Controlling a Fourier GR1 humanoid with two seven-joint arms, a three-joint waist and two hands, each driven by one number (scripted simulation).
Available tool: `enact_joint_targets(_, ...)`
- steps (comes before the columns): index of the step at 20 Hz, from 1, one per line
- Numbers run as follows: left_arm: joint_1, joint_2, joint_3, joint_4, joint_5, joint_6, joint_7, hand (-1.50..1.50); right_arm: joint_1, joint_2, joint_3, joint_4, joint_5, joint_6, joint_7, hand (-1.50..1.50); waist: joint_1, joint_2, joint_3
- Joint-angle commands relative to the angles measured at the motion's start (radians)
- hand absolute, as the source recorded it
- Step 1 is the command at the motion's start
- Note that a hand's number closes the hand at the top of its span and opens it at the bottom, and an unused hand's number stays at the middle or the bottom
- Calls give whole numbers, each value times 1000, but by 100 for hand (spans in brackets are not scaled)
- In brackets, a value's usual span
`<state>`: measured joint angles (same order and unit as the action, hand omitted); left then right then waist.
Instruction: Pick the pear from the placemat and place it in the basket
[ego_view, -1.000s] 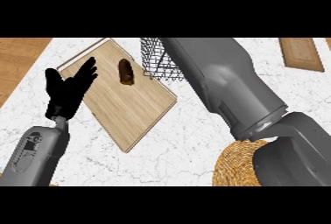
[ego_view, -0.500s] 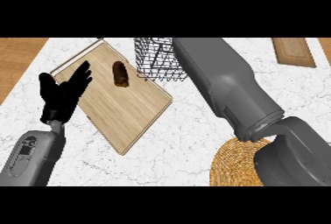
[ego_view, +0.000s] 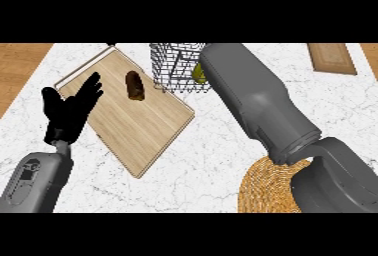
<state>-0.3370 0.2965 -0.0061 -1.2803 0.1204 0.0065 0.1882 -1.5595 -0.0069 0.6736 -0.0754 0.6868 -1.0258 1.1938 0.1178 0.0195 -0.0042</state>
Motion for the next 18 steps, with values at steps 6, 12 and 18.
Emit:
enact_joint_targets(6, 41, 26, 31, 9, 13, -6, 11, 0, -94, 7, -54, 73, -31, -364, 202, -150, -71, -34, 2)
enact_joint_targets(12, 105, 29, 67, 15, 21, 13, -24, 0, -55, 7, -108, 75, -86, -464, 177, -150, -121, -55, 2)
enact_joint_targets(18, 96, 58, 86, 3, 22, 14, 6, 0, 74, 7, -107, -74, -95, -401, 163, -150, -145, -75, 4)
